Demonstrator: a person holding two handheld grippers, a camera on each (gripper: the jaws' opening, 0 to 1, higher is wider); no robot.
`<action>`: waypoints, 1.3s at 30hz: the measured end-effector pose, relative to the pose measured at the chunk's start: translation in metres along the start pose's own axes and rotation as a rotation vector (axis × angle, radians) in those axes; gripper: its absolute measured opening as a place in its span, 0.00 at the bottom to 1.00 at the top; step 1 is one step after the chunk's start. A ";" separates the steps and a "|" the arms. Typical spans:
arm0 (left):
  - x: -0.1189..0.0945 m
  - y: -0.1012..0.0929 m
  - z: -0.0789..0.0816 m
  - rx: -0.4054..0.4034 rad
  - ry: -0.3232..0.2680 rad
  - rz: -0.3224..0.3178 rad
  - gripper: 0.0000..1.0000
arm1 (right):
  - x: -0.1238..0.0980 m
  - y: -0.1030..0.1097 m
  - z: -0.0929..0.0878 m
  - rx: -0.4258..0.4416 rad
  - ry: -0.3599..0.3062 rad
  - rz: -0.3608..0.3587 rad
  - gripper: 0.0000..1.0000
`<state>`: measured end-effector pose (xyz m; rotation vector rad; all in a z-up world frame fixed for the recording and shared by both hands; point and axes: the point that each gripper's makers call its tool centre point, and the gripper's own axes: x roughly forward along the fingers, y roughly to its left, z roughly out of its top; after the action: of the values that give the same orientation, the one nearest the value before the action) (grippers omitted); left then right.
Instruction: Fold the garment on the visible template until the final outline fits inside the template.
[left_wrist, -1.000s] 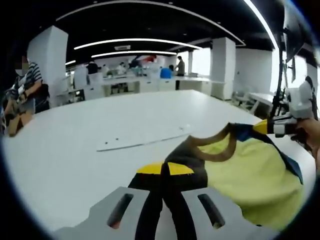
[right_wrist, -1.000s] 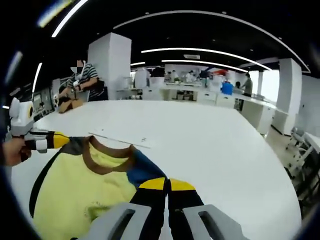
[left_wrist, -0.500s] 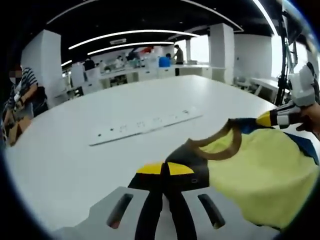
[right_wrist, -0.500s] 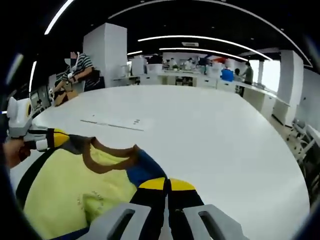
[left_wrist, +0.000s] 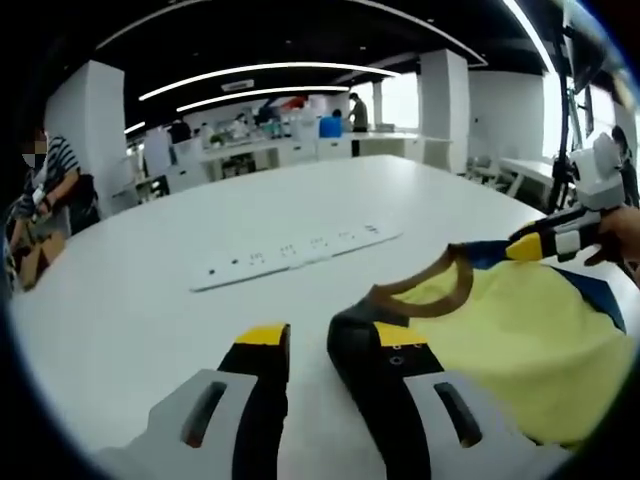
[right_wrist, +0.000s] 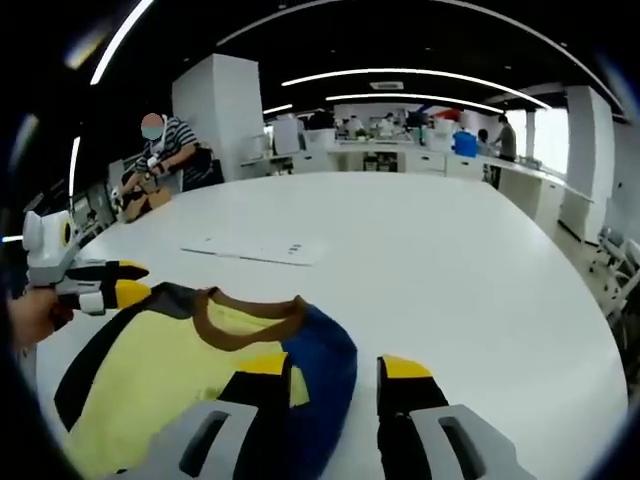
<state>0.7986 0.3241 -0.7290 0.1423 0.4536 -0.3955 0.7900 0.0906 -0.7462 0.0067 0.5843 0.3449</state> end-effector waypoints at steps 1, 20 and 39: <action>-0.003 -0.001 0.001 0.000 -0.004 -0.007 0.33 | -0.002 0.002 0.001 0.008 -0.002 0.012 0.37; -0.088 -0.040 -0.005 -0.021 -0.076 -0.170 0.65 | -0.088 0.070 -0.008 -0.160 -0.012 0.330 0.82; -0.155 -0.086 -0.053 -0.009 -0.060 -0.241 0.65 | -0.144 0.100 -0.088 -0.384 0.081 0.458 0.81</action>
<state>0.6154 0.3100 -0.7103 0.0664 0.4140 -0.6328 0.5986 0.1310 -0.7320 -0.2469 0.5865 0.9025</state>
